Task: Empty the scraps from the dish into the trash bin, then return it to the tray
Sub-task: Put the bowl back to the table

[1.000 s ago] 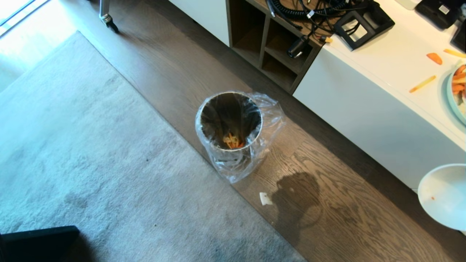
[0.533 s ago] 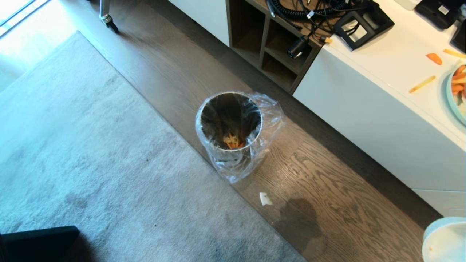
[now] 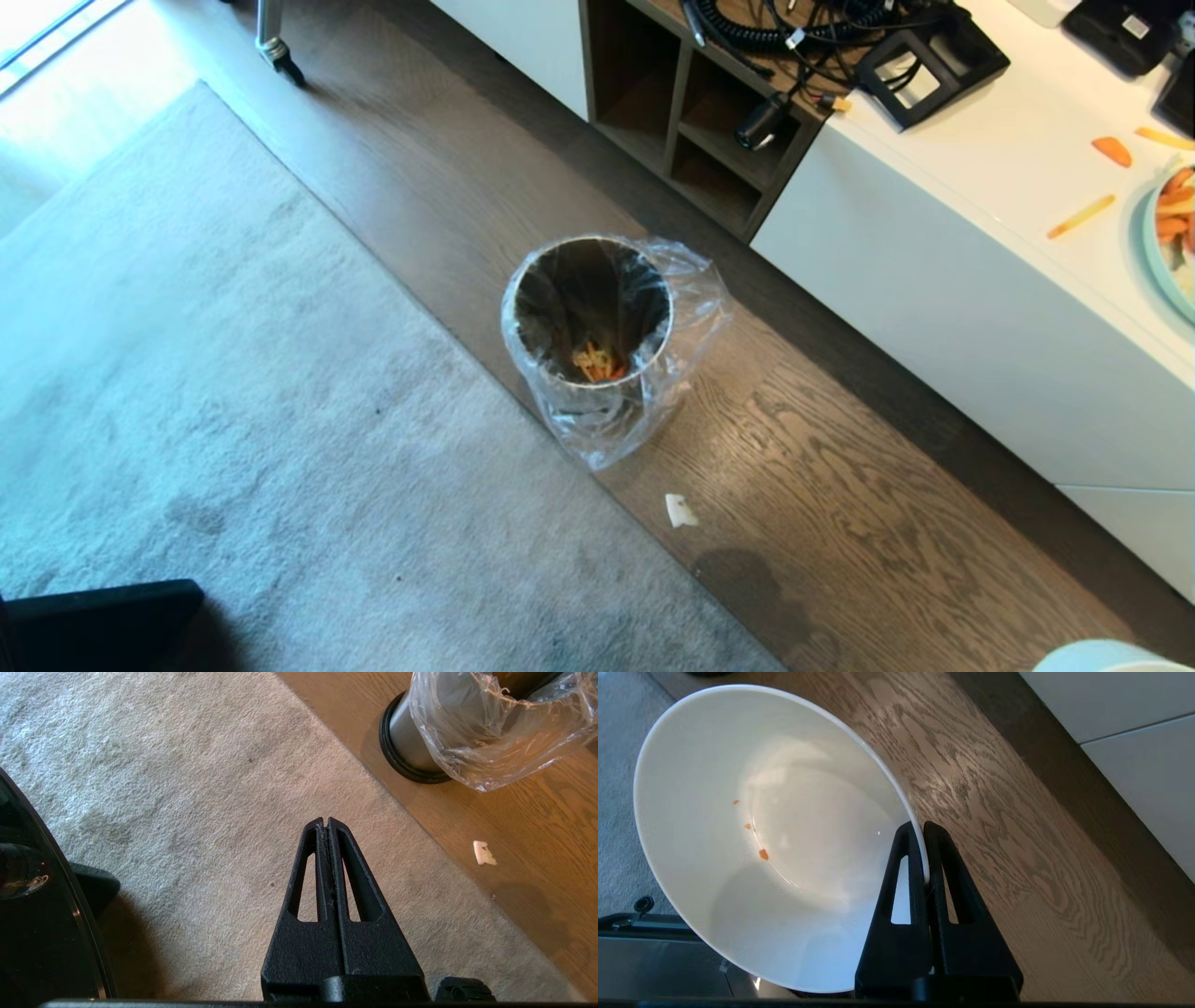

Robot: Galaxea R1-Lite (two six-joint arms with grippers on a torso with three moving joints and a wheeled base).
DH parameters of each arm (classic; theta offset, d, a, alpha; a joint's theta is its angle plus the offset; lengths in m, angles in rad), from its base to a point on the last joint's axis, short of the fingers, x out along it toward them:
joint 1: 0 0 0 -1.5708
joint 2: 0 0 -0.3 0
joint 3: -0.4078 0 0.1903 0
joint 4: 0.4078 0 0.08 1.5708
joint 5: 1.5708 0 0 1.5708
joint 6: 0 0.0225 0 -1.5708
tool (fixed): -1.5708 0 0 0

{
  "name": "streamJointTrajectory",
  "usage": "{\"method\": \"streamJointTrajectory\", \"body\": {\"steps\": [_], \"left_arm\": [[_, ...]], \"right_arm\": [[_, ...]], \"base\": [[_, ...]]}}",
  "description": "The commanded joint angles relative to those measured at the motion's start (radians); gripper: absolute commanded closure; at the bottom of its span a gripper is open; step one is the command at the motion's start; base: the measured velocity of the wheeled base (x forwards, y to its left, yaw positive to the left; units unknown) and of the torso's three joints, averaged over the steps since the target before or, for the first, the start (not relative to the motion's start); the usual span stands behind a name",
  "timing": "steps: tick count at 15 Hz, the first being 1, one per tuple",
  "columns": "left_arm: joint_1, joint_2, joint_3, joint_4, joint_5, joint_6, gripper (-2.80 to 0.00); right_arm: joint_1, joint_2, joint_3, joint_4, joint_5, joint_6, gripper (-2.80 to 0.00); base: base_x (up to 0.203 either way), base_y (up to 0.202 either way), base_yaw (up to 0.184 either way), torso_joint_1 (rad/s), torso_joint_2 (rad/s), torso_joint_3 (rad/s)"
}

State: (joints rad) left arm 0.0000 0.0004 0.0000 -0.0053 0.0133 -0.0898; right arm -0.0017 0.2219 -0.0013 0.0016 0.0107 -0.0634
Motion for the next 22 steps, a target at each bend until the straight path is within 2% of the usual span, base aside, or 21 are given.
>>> {"method": "streamJointTrajectory", "body": {"steps": [1,4,22], "left_arm": [[0.0,0.0,0.0,-0.001,0.001,-0.001,0.0],[0.0,0.0,0.0,-0.001,0.001,-0.001,0.0],[0.0,0.0,0.0,-0.001,0.001,-0.002,0.0]], "right_arm": [[0.002,-0.119,0.001,-0.002,0.001,0.0,0.0],[0.002,-0.222,0.001,-0.002,0.0,0.003,0.0],[0.002,-0.222,0.001,-0.003,0.0,0.01,0.0]], "base": [[0.0,0.0,0.0,0.0,0.0,0.0],[0.0,0.0,0.0,0.0,0.0,0.0],[0.0,0.0,0.0,0.0,0.0,0.0]]}}
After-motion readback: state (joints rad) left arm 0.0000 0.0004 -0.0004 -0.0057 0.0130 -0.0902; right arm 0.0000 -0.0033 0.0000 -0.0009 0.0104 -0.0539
